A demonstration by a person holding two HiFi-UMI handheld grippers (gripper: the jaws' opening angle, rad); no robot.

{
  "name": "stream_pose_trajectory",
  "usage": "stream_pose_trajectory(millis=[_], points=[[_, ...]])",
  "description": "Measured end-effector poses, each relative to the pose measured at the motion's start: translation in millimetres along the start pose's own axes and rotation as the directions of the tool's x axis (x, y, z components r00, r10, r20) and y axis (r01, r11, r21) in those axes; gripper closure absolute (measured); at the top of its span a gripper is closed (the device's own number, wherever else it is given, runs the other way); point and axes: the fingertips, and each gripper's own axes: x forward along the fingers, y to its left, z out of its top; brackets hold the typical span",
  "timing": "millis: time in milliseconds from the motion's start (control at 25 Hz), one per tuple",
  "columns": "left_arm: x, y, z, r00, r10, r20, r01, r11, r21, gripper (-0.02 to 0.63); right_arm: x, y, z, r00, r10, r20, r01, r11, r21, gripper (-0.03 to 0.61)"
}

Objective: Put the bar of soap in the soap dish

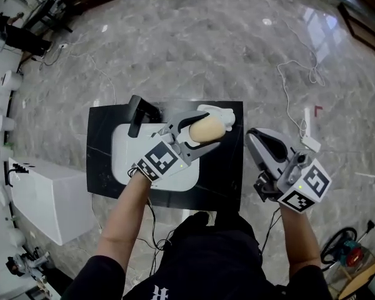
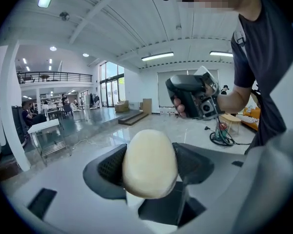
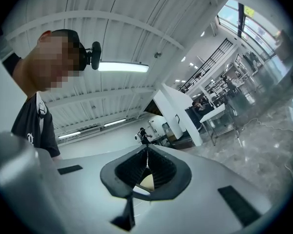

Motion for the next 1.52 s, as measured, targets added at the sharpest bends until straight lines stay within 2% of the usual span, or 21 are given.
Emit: stream_pose_trajectory(millis=[160, 320, 640, 840, 1160, 1400, 1520], points=[[27.1, 18.1, -36.3, 0.995, -0.035, -0.089, 0.038, 0.999, 0.036, 0.321, 11.5, -28.1, -19.0, 1.000, -0.025, -0.006, 0.025, 0.999, 0.030, 0.571], [53.9, 24.6, -74.6, 0.976, -0.066, -0.209, 0.088, 0.991, 0.100, 0.321, 7.0, -49.2, -32.0, 0.999, -0.048, -0.004, 0.048, 0.997, 0.064, 0.571], [91.5, 37.1, -132.7, 0.911, -0.116, -0.395, 0.199, 0.964, 0.177, 0.321, -2.2, -80.7, -51.0, 0.997, -0.082, -0.004, 0.082, 0.990, 0.116, 0.571], [104.3, 41.0, -155.9, 0.855, -0.118, -0.505, 0.271, 0.932, 0.240, 0.321, -4.0, -94.8, -56.5, 0.996, -0.090, -0.006, 0.090, 0.987, 0.131, 0.571], [114.7, 38.6, -180.4, 0.778, -0.126, -0.616, 0.371, 0.883, 0.288, 0.321, -5.8, -103.6, -57.0, 0.996, -0.091, 0.000, 0.090, 0.986, 0.139, 0.571], [118.6, 36.5, -192.4, 0.737, -0.115, -0.665, 0.414, 0.856, 0.310, 0.321, -5.1, -105.8, -57.4, 0.996, -0.087, 0.004, 0.085, 0.984, 0.155, 0.571], [120.0, 37.8, -194.6, 0.728, -0.111, -0.676, 0.421, 0.851, 0.313, 0.321, -4.9, -105.3, -58.3, 0.997, -0.081, -0.003, 0.081, 0.984, 0.160, 0.571]])
